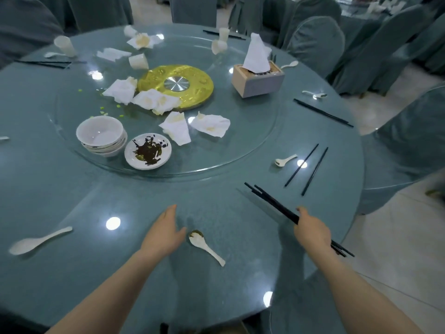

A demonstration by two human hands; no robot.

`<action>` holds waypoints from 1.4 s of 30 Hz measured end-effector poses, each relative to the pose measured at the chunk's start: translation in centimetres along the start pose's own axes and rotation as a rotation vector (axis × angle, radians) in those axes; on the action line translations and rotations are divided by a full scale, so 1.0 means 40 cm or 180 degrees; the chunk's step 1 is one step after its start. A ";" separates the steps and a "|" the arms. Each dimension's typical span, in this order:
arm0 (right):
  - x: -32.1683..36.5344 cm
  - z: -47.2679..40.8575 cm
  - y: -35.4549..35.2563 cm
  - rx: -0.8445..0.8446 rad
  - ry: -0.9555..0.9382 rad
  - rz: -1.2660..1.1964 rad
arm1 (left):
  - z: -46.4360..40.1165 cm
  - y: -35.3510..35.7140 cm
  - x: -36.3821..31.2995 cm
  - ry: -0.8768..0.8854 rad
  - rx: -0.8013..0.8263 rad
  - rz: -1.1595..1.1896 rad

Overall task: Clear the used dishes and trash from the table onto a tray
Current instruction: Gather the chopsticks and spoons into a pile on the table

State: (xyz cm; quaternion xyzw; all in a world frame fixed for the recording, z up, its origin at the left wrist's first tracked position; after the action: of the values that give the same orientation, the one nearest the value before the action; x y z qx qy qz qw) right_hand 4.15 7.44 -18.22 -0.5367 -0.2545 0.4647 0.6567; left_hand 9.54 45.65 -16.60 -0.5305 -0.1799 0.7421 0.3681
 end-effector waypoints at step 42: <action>0.087 -0.348 -0.125 -0.0239 -0.2209 0.0275 | -0.163 0.043 -0.119 -0.0840 0.0198 -0.0191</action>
State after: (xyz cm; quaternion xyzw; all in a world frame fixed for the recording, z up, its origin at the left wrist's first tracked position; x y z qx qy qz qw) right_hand 18.97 4.06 -18.17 -0.3808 -0.4565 0.6371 0.4906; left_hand 15.71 40.19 -17.03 -0.4110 -0.2195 0.7993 0.3795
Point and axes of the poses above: each hand's wrist, its own z-axis away from the middle knuckle, its own y-axis out of the palm, x = y × z, the point moved 3 cm from there along -z, towards the middle knuckle, and after that the axes turned 9 degrees about z, right-handed, at the moved point
